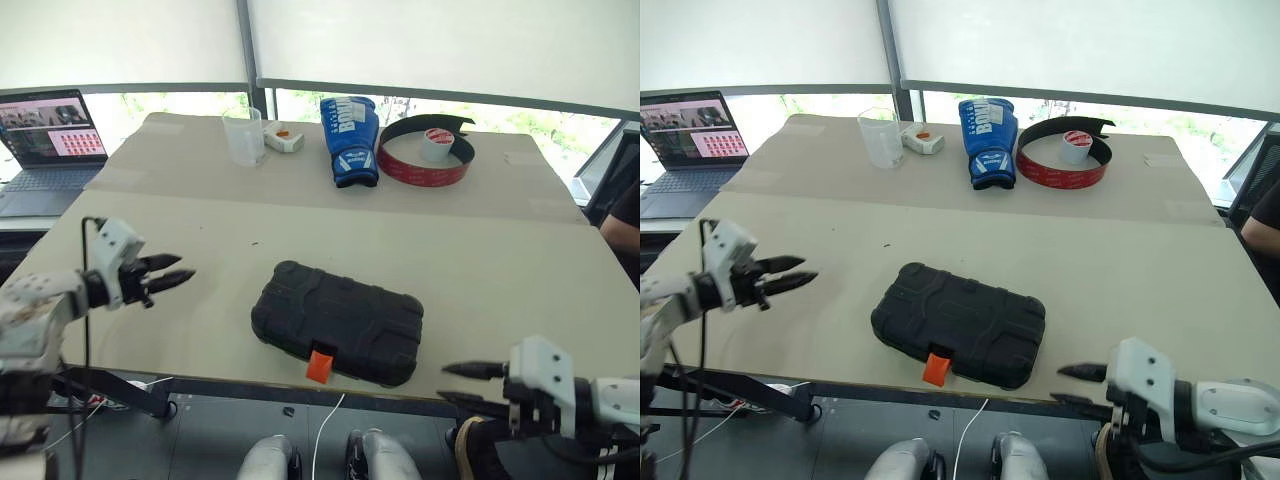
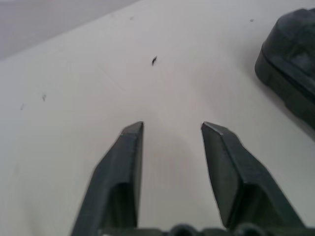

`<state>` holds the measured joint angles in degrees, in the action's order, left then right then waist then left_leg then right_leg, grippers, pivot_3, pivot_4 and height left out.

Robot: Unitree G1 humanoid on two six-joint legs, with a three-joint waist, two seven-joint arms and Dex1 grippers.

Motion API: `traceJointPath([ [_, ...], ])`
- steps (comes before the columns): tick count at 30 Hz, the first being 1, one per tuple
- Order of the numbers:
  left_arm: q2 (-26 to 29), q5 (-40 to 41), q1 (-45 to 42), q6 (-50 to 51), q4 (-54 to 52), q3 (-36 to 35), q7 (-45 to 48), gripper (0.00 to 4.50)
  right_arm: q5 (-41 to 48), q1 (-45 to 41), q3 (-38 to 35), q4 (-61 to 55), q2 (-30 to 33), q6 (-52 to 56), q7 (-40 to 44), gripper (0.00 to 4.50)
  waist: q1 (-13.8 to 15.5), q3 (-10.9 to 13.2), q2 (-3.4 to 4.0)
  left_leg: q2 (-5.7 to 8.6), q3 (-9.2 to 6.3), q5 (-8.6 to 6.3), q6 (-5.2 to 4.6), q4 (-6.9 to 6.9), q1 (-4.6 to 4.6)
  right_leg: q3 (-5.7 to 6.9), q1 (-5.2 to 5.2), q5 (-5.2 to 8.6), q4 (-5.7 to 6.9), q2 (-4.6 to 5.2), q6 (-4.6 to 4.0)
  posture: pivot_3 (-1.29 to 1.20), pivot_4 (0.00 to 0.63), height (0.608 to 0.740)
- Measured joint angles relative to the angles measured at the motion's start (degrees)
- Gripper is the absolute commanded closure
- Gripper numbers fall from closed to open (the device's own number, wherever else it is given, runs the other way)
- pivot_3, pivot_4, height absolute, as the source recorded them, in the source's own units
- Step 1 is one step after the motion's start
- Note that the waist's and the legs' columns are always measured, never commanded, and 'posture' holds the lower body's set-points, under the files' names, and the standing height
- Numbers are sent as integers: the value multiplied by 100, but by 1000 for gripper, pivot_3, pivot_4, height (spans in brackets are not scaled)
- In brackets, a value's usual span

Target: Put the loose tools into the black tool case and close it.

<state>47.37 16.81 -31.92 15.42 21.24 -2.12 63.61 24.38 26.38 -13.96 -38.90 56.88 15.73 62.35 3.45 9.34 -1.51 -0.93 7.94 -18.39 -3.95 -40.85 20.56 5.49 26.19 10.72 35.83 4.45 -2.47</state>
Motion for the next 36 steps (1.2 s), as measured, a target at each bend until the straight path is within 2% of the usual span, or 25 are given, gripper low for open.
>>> traceJointPath([
  [1, -199, -188, -352, -268, 341, 249, 168, 4205, -159, -112, 226, 5, 9, -84, 30, 4500, -10, 0, -1, 2, 2, -3, -8, -3, 6, -3, 1, -3, -4, 3, 3, 0, 150, 727],
  [2, -367, -316, -587, -431, 554, 411, 257, 4477, -272, -241, 419, 8, 6, -141, 45, 4500, -34, 2, -4, 4, 3, -7, -17, -15, 17, -3, 6, -3, -3, 3, 4, 0, 150, 727],
  [7, -1231, -865, -1652, -1363, 1764, 1085, 670, 4477, -616, -1209, 1355, 56, -153, -148, 6, 4500, -175, 9, -17, 6, 1, -9, -24, -56, 51, 5, 18, -6, -6, -2, 6, 0, 150, 727],
  [10, -1542, -1126, -1998, -1779, 2351, 1255, 722, 4477, -635, -1714, 1733, 104, -360, 52, -95, 4500, -214, 12, -21, 6, -1, -9, -24, -61, 52, 11, 17, -8, -3, -2, 1, 0, 150, 727],
  [13, -1690, -1298, -2130, -2131, 2684, 1376, 885, 4477, -965, -2159, 2167, 297, -547, 170, -275, 4500, -253, 14, -24, -1, -5, -9, -24, -75, 55, 11, 17, -2, 6, 0, 11, 0, 150, 727],
  [17, -1550, -1451, -2150, -2429, 2748, 1349, 1083, 4477, -1305, -2641, 2355, 947, -1114, 349, -818, 4500, -310, 22, -38, -6, -3, -10, -25, -88, 52, 2, 17, -21, 19, 16, 29, 0, 150, 727],
  [22, -1409, -1315, -1654, -2233, 1991, 1333, 1685, 4477, -1695, -3400, 1808, 2034, -1395, 569, -1793, 4500, -280, 22, -30, 6, 1, -7, -37, -89, 58, 9, 25, -35, 23, 48, 33, 0, 150, 727],
  [26, -1335, -994, -1046, -1722, 972, 1165, 1733, 4477, -1716, -3554, 1473, 2545, -1475, 573, -2018, 4500, -266, 20, -28, 6, -4, -6, -37, -88, 61, 29, 24, -39, 32, 49, -23, 0, 150, 727],
  [30, -1263, -737, -854, -879, 268, 1067, 1667, 4477, -1194, -3258, 1132, 2362, -1375, 748, -1652, 4500, -260, 24, -19, 6, -4, -5, -38, -85, 85, 65, 25, -24, 24, 47, -14, 0, 150, 727],
  [32, -1086, -451, -1031, -175, 54, 907, 1689, 4477, -801, -2850, 858, 1897, -1106, 880, -1268, 4500, -259, 26, -18, 2, -6, -5, -38, -87, 97, 90, 24, -18, 22, 48, -6, 0, 150, 727],
  [33, -935, -240, -1204, 277, -114, 796, 1749, 4477, -612, -2640, 721, 1653, -974, 948, -1100, 4500, -263, 26, -19, 3, -10, -5, -38, -90, 101, 95, 23, 2, 22, 49, 28, 0, 150, 727],
  [36, -716, 83, -1535, 774, -748, 677, 1961, 4477, -272, -2325, 580, 1218, -884, 1066, -865, 4500, -273, 23, -13, 5, -11, -6, -38, -89, 62, 81, -12, 16, 23, 67, 51, 0, 150, 727],
])
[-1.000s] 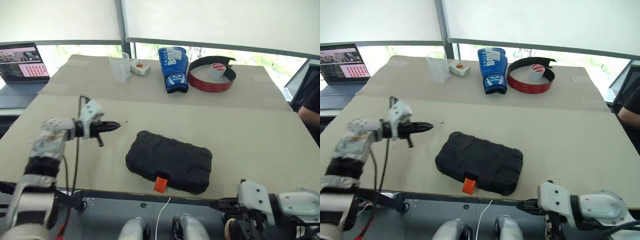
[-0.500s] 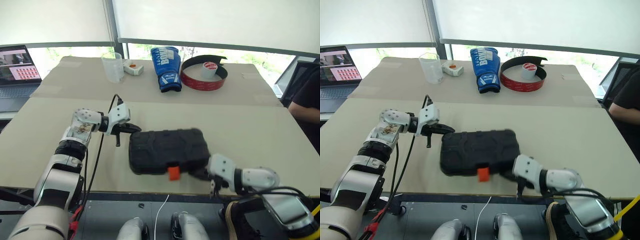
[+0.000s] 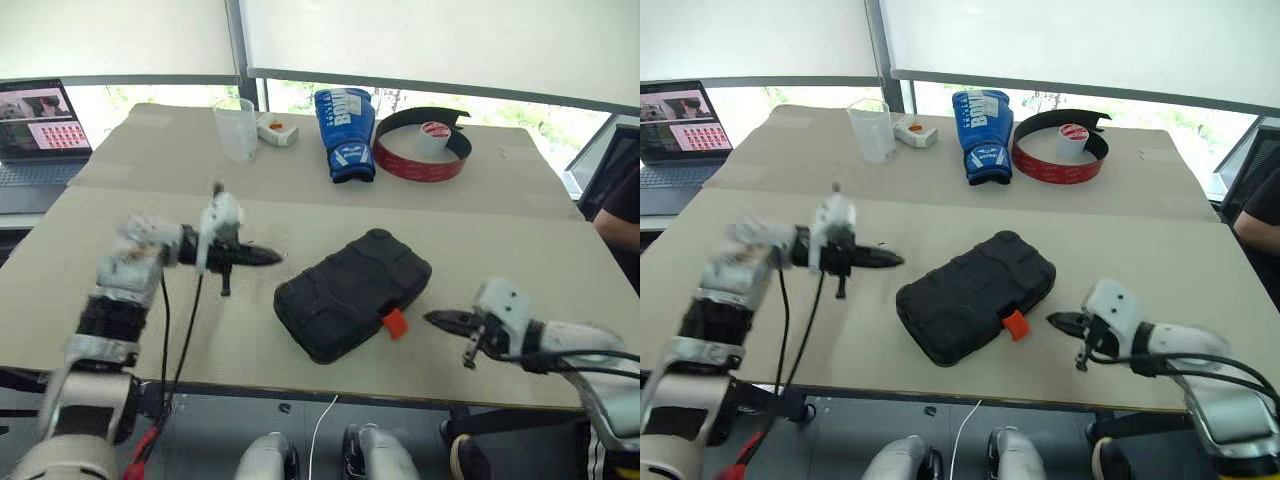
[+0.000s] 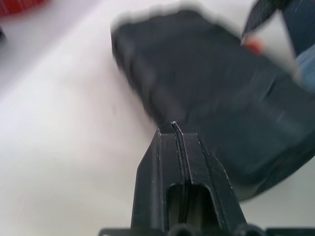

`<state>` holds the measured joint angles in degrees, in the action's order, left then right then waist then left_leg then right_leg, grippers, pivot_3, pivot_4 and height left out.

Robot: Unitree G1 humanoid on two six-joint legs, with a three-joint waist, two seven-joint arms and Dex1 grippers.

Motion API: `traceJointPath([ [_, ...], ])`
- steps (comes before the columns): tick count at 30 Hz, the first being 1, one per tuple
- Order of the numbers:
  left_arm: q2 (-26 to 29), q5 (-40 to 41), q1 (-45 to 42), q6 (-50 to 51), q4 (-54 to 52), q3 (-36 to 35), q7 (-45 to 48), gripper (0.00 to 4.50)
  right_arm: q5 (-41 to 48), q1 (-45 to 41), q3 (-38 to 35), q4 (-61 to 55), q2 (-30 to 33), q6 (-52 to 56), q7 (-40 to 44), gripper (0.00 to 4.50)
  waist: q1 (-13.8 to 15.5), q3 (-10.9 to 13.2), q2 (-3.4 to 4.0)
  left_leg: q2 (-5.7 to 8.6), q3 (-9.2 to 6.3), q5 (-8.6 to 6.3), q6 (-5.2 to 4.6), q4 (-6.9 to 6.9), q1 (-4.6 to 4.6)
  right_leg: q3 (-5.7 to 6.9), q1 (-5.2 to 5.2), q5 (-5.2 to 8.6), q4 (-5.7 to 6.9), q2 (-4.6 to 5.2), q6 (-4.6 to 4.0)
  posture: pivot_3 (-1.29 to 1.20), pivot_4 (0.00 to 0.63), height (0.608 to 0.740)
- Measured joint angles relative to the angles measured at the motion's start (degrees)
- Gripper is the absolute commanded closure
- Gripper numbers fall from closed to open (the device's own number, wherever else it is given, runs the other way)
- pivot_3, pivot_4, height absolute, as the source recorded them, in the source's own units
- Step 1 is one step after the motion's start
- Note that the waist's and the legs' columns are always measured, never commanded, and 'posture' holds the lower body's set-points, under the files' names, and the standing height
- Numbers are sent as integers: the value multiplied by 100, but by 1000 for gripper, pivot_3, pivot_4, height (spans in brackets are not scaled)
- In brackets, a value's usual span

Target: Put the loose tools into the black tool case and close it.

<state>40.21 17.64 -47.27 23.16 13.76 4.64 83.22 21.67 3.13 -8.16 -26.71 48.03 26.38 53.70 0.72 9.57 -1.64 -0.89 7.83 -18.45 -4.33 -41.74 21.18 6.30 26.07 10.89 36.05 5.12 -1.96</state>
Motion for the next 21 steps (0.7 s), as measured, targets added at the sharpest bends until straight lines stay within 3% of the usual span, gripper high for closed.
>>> traceJointPath([
  [4, -447, -234, 83, -351, -240, 652, 74, 4477, 113, 49, 129, -326, -12, 50, 12, 4500, 10, -20, 34, 11, 14, -5, -13, -1, -6, -27, -3, -12, 6, 12, 26, 0, 150, 727],
  [9, -1123, -876, -76, -1351, 662, 1432, 64, 4477, -28, -284, 565, -237, -263, 70, -258, 4500, -2, -18, 25, 10, 19, 6, -25, -5, 3, -36, 11, -28, 8, 8, 22, 0, 150, 727],
  [14, -1216, -1111, -210, -2087, 878, 1642, 112, 4477, -311, -521, 857, 111, -369, 23, -410, 4500, -1, -26, 35, 9, 21, 7, -27, -4, -2, -36, 9, -17, 8, 7, -2, 0, 150, 727],
  [21, -1224, -1134, -141, -2306, 905, 1625, 80, 4477, -760, -703, 1224, 567, -621, -183, -586, 4500, -10, -33, 34, 8, 21, 6, -28, -5, -8, -37, 5, -15, 10, 7, 1, 0, 150, 727],
])
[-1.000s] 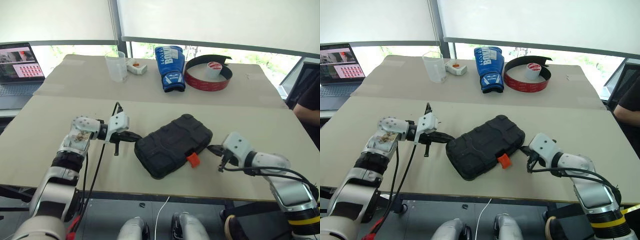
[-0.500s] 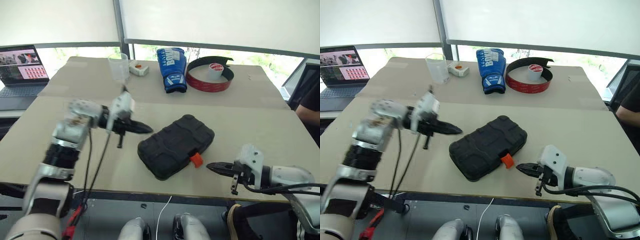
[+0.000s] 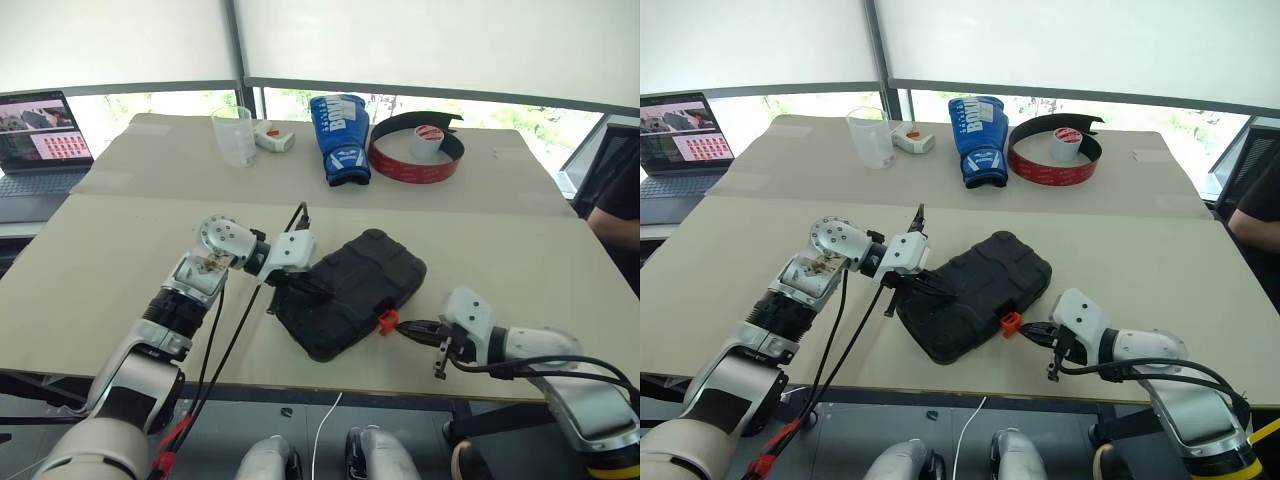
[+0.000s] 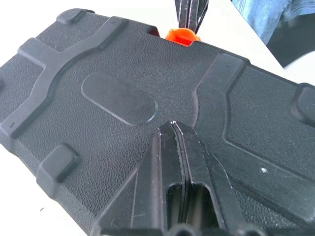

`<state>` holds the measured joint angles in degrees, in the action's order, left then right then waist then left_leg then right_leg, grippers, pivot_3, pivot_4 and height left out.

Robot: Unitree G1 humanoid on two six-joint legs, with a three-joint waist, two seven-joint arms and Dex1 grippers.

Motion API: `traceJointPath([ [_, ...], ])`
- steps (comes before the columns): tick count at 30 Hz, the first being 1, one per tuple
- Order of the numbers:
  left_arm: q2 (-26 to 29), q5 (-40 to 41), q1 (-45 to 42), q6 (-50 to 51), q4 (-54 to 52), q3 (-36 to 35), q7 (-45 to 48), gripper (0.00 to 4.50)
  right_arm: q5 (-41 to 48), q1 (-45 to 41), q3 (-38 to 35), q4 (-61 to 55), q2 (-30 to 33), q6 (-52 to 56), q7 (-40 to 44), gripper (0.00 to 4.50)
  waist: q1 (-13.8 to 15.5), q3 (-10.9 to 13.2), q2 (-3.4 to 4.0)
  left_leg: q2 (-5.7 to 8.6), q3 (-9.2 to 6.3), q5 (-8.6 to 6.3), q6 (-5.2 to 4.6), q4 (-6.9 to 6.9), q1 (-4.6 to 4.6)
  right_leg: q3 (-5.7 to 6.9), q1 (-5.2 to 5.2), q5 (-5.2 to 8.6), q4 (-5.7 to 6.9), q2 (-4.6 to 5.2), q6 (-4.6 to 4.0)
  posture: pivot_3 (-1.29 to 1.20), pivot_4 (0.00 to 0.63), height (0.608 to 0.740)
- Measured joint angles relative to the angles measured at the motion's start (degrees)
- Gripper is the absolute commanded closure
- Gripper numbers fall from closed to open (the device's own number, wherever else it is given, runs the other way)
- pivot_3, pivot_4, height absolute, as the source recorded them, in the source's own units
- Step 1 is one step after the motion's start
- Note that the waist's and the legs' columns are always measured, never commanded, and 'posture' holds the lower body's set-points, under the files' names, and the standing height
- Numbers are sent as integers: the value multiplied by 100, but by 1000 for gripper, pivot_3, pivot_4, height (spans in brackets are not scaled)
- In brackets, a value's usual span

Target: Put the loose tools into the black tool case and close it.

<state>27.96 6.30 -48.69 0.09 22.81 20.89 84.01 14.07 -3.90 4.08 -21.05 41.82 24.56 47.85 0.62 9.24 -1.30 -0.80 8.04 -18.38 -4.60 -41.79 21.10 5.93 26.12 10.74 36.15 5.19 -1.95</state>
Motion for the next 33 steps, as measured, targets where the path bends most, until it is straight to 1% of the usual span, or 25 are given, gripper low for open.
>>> traceJointPath([
  [3, -26, 0, 20, -20, -24, -7, -24, 4477, -160, -62, 218, 180, -240, -35, -130, 4500, 5, -1, 3, 0, -1, 0, 0, 1, 2, 1, 2, 1, 2, 0, -1, 0, 150, 727],
  [12, -157, -55, 3, -194, 103, -7, -113, 4477, -204, -57, 330, 91, -455, 11, -240, 4500, -12, -2, 3, -2, 0, 0, -1, 0, 1, 1, 2, 0, 5, -1, 0, 0, 150, 727],
  [14, -184, -128, -9, -406, 170, 26, -145, 4477, -184, -46, 325, 2, -457, 97, -267, 4500, -23, -2, 3, -2, 0, 0, -1, 0, 1, 0, 2, 0, 5, -2, 0, 0, 150, 727],
  [21, -255, -635, -219, -1764, 621, 196, -454, 4477, -18, -84, 53, -241, -409, 459, -288, 4500, -24, -3, 4, -2, 0, -1, -2, 0, -2, -2, 0, -15, 3, 2, 4, 0, 150, 727],
  [27, -325, -751, -330, -2117, 946, 202, -536, 4477, 0, -238, 36, -230, -414, 583, -290, 4500, -38, -7, 8, -3, 1, 0, -3, 0, -4, -5, 0, -22, 4, -1, 9, 0, 150, 727],
  [33, -299, -806, -334, -2141, 1033, 199, -548, 4477, -5, -547, 21, -204, -429, 602, -299, 4500, -69, -10, 11, -3, 2, 1, -4, 0, -5, -6, 1, -22, 4, -1, 9, 0, 150, 727],
])
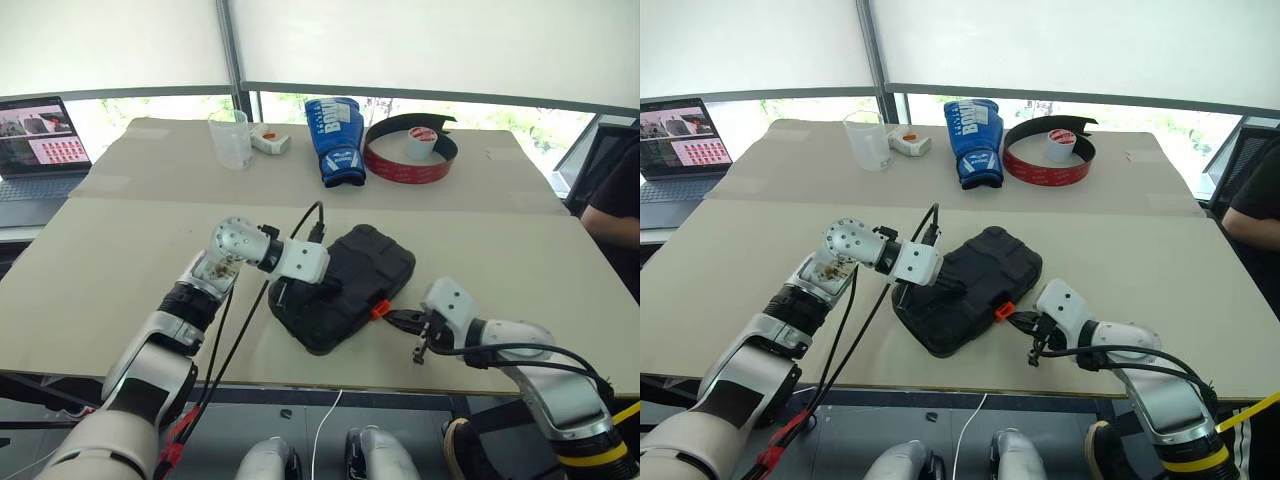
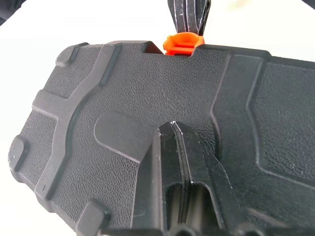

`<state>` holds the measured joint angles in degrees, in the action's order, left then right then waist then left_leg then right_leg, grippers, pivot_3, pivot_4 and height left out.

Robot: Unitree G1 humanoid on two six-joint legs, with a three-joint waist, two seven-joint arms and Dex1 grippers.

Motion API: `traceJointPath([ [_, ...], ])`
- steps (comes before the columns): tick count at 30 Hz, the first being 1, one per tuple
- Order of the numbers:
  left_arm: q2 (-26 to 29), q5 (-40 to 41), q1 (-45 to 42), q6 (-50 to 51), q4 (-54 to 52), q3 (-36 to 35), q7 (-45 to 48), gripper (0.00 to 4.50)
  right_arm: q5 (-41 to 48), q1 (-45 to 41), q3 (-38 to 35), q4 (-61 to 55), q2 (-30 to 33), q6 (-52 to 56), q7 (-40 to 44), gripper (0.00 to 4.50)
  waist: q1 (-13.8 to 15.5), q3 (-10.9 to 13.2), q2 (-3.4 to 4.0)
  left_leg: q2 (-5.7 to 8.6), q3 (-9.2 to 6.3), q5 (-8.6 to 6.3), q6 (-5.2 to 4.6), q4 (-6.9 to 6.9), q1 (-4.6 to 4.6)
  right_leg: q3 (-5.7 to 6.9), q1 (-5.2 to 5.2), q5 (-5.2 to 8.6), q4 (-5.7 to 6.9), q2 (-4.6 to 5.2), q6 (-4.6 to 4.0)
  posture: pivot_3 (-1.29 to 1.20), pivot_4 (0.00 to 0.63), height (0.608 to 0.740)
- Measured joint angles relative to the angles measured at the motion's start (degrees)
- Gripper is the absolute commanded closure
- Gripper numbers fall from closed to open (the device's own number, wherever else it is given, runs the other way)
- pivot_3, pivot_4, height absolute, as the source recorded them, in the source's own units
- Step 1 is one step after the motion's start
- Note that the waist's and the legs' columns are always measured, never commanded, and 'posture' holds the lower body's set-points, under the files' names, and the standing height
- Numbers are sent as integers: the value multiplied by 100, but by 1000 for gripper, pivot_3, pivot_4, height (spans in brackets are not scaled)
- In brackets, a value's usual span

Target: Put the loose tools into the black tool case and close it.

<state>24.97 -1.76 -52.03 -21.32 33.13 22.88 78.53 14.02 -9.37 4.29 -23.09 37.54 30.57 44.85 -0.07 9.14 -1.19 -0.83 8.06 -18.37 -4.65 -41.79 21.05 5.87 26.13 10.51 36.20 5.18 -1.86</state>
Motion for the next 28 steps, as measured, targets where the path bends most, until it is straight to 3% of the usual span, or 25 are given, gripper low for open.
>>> traceJointPath([
  [8, -143, 16, 57, 176, -31, -45, -30, 4477, 86, -171, -132, -206, 5, -66, 13, 4500, 62, -85, 3, -2, -2, -9, -14, 5, 4, 10, -2, 13, -9, 0, -16, 0, 150, 727],
  [13, 130, 558, 352, 1393, -367, -496, 47, 3198, 692, 247, -731, -457, 570, 212, 469, 3129, 28, -84, 2, -2, 1, -12, -20, 5, 7, 7, 3, 11, -15, 3, -9, 0, 150, 727],
  [16, 957, 1083, 822, 2487, -983, -984, 326, 1965, 1295, 637, -1484, -570, 1283, 290, 1228, 1984, -65, -81, 3, -7, -2, -8, -12, 23, 1, 7, 7, 20, -13, -5, -22, 0, 150, 727],
  [22, 2848, 2035, 2293, 4568, -2355, -1992, 833, 0, 2001, 990, -2605, 31, 2428, 413, 2663, 36, -52, -49, -2, -12, -5, 2, 6, 51, 1, 11, 16, 25, -18, -4, -28, 0, 150, 727],
  [25, 3442, 2458, 2977, 5227, -2811, -2872, 728, 0, 2094, 787, -2737, 531, 2668, 359, 3091, 13, 17, -23, -2, -10, -10, 1, 6, 48, 6, 14, 19, 24, -27, 4, -26, 0, 150, 727],
  [28, 3664, 2857, 3397, 5717, -3040, -3762, 524, 0, 2131, 330, -2774, 1019, 2706, 323, 3213, 13, 82, -3, 18, -6, -11, -1, 6, 50, 6, 15, 17, 24, -38, 15, -27, 0, 150, 727],
])
